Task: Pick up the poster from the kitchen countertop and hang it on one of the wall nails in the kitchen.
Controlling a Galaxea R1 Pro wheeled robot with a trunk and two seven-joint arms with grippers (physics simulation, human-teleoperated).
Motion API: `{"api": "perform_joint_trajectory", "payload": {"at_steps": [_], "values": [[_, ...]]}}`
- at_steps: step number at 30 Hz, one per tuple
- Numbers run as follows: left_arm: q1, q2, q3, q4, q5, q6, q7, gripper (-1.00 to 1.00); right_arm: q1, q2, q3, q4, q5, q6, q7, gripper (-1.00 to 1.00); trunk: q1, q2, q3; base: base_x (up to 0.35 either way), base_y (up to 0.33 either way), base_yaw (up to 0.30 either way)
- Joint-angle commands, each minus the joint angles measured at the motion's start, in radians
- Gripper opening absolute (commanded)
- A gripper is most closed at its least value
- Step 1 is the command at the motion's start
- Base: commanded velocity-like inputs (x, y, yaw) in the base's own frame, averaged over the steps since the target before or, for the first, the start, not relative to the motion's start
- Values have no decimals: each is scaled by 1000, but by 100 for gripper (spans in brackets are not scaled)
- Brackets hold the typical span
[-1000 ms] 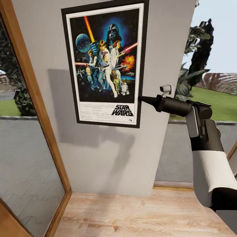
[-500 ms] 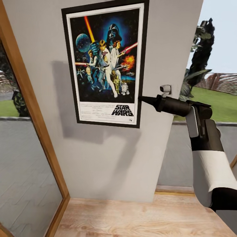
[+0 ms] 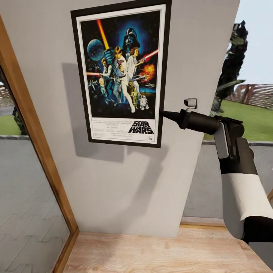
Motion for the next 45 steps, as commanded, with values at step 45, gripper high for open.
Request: {"api": "perform_joint_trajectory", "payload": {"at_steps": [45], "values": [[-1,-1,-9,0,6,-5,-2,100,1,-1,-3,1,-4,7,0,-100,1,-3,-2,192,0,0]]}}
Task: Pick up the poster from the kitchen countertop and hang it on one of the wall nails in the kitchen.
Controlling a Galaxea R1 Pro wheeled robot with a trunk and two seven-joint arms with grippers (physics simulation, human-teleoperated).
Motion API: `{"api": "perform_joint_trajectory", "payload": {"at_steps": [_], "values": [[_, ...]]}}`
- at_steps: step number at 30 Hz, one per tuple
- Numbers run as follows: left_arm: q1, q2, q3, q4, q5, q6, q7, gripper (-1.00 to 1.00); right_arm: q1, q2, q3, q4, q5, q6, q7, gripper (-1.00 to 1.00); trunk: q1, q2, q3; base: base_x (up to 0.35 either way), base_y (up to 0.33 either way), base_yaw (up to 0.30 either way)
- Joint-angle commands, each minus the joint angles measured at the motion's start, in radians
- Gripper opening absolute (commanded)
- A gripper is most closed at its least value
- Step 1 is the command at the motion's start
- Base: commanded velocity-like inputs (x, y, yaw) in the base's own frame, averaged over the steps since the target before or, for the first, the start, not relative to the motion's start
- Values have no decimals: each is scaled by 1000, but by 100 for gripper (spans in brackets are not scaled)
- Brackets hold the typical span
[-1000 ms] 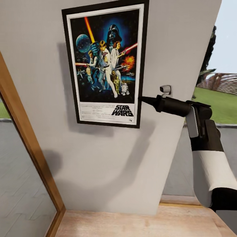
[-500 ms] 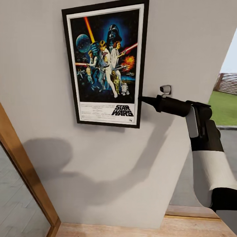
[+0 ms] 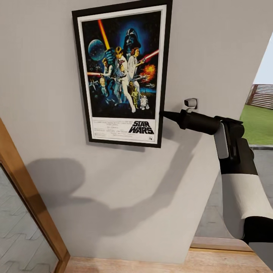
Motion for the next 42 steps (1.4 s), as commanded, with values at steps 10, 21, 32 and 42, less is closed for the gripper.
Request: {"api": "perform_joint_trajectory", "payload": {"at_steps": [10,21,32,42], "values": [[-1,-20,-9,-3,6,-6,-2,100,1,-5,1,3,-6,4,3,-100,1,-2,-2,0,0,0],[-1,-23,-9,-3,6,-6,-2,100,1,-6,1,3,-1,3,4,-100,1,-2,-2,0,0,0],[-1,-23,-9,-3,6,-6,-2,100,3,-6,4,3,-3,-43,9,-100,1,-2,-2,0,0,0],[-1,-23,-9,-3,6,-6,-2,100,50,-6,6,2,-4,-100,14,-100,1,-2,-2,0,0,0]]}}
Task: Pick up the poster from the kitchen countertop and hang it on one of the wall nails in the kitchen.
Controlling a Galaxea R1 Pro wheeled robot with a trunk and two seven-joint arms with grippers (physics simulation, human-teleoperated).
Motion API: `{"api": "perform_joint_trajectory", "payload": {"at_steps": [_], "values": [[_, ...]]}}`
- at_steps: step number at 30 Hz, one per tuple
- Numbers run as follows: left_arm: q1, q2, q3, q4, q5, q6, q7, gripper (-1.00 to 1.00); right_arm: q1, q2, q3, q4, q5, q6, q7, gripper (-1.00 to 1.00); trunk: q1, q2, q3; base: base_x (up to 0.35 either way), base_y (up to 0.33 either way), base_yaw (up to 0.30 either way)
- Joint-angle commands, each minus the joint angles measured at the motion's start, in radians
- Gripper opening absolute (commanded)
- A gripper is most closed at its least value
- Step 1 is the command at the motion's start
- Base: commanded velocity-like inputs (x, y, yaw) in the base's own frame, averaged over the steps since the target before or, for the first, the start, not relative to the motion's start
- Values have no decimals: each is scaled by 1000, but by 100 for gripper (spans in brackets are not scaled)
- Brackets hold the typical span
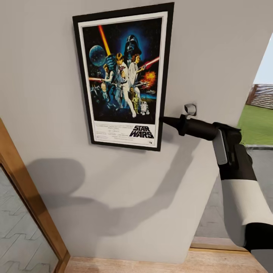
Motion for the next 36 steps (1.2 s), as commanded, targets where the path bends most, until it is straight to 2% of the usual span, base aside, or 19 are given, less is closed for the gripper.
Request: {"api": "perform_joint_trajectory", "payload": {"at_steps": [1,9,36], "values": [[-1,0,-8,0,6,-5,-1,100,6,0,0,0,-6,6,9,-100,1,-2,-2,0,0,0],[-1,0,-8,0,6,-5,-1,100,24,0,0,-2,-5,-2,35,-100,1,-2,-2,0,0,0],[-1,0,-11,0,6,-5,-1,100,54,0,0,-7,-5,-5,40,-100,1,-2,-2,0,0,0]]}}
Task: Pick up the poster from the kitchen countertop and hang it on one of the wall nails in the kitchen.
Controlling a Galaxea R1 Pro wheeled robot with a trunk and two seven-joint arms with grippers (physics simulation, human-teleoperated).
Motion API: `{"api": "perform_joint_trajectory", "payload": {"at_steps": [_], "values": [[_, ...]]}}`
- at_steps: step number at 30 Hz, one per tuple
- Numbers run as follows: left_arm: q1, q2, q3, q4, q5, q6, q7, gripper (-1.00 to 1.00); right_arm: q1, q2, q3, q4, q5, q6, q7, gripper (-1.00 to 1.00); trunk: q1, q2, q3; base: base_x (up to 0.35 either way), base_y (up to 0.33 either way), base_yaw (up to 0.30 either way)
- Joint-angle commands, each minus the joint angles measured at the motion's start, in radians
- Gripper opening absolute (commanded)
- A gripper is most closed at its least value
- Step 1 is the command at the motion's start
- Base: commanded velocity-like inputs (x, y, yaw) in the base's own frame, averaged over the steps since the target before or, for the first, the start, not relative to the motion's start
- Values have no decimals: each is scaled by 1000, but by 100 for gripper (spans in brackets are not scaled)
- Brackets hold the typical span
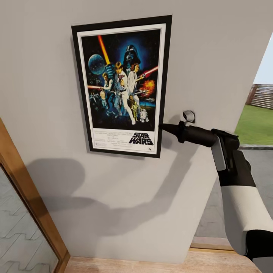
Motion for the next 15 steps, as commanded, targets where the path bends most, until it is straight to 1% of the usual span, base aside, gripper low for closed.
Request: {"api": "perform_joint_trajectory", "payload": {"at_steps": [1,15], "values": [[-1,0,-8,0,6,-5,-1,100,0,0,0,0,-6,12,4,-100,1,-2,-2,0,0,0],[-1,0,-8,0,6,-5,-1,100,2,0,0,-1,-6,12,4,-100,1,-2,-2,0,0,0]]}}
